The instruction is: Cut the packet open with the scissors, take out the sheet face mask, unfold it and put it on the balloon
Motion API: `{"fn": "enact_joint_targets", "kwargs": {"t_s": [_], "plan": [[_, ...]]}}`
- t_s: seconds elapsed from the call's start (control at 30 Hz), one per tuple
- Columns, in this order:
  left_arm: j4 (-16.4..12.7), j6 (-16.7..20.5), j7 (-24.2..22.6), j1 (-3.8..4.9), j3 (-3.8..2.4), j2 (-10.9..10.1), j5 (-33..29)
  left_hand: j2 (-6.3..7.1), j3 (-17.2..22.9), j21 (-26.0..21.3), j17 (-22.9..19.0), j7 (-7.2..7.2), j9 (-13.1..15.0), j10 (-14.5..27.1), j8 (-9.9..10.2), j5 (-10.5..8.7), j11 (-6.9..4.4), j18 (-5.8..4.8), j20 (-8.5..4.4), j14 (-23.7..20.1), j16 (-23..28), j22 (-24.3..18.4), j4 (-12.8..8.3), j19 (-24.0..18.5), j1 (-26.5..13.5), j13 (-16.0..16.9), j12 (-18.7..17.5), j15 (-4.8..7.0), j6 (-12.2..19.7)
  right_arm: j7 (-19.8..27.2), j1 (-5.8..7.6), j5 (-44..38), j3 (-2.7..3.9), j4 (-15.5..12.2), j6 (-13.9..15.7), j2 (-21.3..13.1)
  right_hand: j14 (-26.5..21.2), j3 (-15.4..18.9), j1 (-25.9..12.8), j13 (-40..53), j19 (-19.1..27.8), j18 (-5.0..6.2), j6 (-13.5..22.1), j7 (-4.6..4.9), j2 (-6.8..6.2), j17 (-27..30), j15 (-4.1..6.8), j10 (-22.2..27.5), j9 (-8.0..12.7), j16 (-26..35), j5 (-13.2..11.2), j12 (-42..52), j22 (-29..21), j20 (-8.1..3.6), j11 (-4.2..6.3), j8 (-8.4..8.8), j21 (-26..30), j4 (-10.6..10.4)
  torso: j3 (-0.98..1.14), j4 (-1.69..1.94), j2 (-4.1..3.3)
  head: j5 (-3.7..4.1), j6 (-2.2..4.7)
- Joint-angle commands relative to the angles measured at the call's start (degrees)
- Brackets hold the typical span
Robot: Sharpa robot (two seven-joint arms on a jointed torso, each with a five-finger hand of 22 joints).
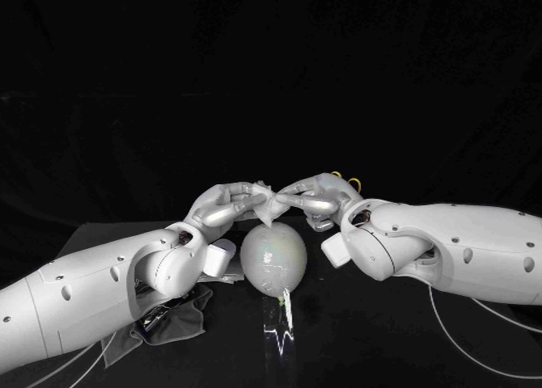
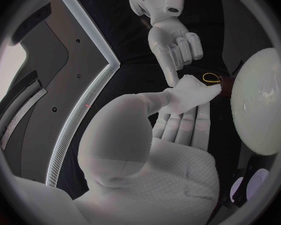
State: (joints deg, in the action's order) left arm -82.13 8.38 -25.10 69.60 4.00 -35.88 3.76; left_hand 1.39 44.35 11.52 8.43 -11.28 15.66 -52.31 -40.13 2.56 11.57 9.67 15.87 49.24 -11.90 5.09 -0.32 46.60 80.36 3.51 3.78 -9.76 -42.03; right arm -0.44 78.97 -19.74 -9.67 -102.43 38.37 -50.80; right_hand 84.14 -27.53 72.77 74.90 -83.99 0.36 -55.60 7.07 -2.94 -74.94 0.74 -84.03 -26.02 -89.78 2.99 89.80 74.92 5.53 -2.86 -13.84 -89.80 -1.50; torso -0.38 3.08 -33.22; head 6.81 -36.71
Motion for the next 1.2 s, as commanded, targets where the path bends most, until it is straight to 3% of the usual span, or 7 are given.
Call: {"fn": "enact_joint_targets", "kwargs": {"t_s": [0.03, 0.2, 0.4, 0.63, 1.2], "plan": [[-0.21, -0.23, -0.32, 0.05, -0.08, 0.07, 0.43, -0.49, 0.27, 0.16, -0.05, -1.49, 5.85, 0.38, -0.27, 0.19, 0.06, 0.56, -0.08, 0.06, 0.31, -0.01, -0.15, -0.15, -0.07, 0.03, -0.22, -0.23, -0.14, 1.22, -0.02, 0.85, 0.04, 0.24, 0.75, 0.13, 5.86, -0.3, 0.5, 15.1, -6.01, -0.36, -0.65, -0.09, 0.09, -15.06, 0.43, -5.97, -0.02, -0.22, -0.19, 0.2, 15.08, -0.36, 0.39, -0.32, -0.2, 0.31, 0.0, -0.02, 0.0, 0.05, -0.04], [-0.24, -0.24, -0.33, 0.05, -0.08, 0.08, 0.43, -0.49, 0.27, 0.17, -0.06, -1.48, 5.85, 0.38, -0.29, 0.19, 0.06, 0.56, -0.09, 0.05, 0.33, -0.01, -0.17, -0.14, -0.07, 0.03, -0.22, -0.24, -0.14, 0.99, -0.03, 1.03, 0.04, 0.5, 0.84, 0.25, 5.86, -0.31, 0.53, 15.1, -6.01, -0.36, -0.96, -0.2, -0.03, -15.06, 0.52, -5.97, -0.08, -0.22, -0.2, 0.2, 15.08, -0.45, 0.49, -0.47, -0.2, 0.53, 0.02, -0.04, 0.01, 0.07, -0.07], [-0.22, -0.3, -0.32, 0.05, -0.08, 0.08, 0.44, -0.48, 0.27, 0.19, -0.07, -1.44, 5.86, 0.38, -0.32, 0.19, 0.08, 0.57, -0.09, 0.02, 0.36, 0.0, -0.18, -0.12, -0.06, 0.03, -0.21, -0.25, -0.15, 0.67, -0.03, 1.12, 0.04, 0.72, 1.01, 0.4, 5.86, 1.19, -1.57, 15.1, -6.01, -0.36, -1.28, -0.18, -1.59, -15.06, 0.56, -5.97, -0.02, -0.22, -0.23, 0.2, 15.08, -0.59, 0.47, -0.46, -0.2, -0.17, 0.0, -0.03, 0.01, 0.18, -0.11], [-0.26, -0.52, -0.26, 0.05, -0.08, 0.16, 0.53, -0.45, 0.28, 0.24, -0.11, -1.3, 5.88, 0.35, -0.41, 0.19, 0.12, 0.57, -0.08, -0.02, 0.46, 0.01, -0.22, -0.11, -0.08, 0.04, -0.17, -0.29, -0.19, 0.53, -0.05, 1.15, 0.04, 0.99, 1.35, 0.83, 5.86, 1.03, -0.62, 15.1, -6.01, -0.36, -3.93, -1.68, -1.28, -15.06, 1.48, -5.97, -0.7, -0.22, -0.2, 0.2, 15.08, -1.2, 1.71, -2.1, -0.2, 0.76, 0.0, 0.0, 0.0, 0.34, -0.2], [-0.18, -0.36, -0.18, 0.05, -0.08, 0.23, 0.76, -0.43, 0.28, 0.25, -0.13, -1.22, 5.88, 0.33, -0.46, 0.19, 0.14, 0.56, -0.07, -0.05, 0.52, 0.01, -0.24, -0.12, -0.09, 0.05, -0.16, -0.31, -0.22, -0.08, -0.15, 1.05, 0.04, 1.23, 1.52, 1.18, 5.86, 0.08, 1.1, 15.1, -6.01, -0.36, -5.43, -3.14, -0.91, -15.06, 2.67, -5.97, -1.81, -0.22, -0.19, 0.2, 15.08, -2.37, 3.04, -3.96, -0.2, 2.82, 0.0, -0.02, 0.02, 0.35, -0.35]]}}
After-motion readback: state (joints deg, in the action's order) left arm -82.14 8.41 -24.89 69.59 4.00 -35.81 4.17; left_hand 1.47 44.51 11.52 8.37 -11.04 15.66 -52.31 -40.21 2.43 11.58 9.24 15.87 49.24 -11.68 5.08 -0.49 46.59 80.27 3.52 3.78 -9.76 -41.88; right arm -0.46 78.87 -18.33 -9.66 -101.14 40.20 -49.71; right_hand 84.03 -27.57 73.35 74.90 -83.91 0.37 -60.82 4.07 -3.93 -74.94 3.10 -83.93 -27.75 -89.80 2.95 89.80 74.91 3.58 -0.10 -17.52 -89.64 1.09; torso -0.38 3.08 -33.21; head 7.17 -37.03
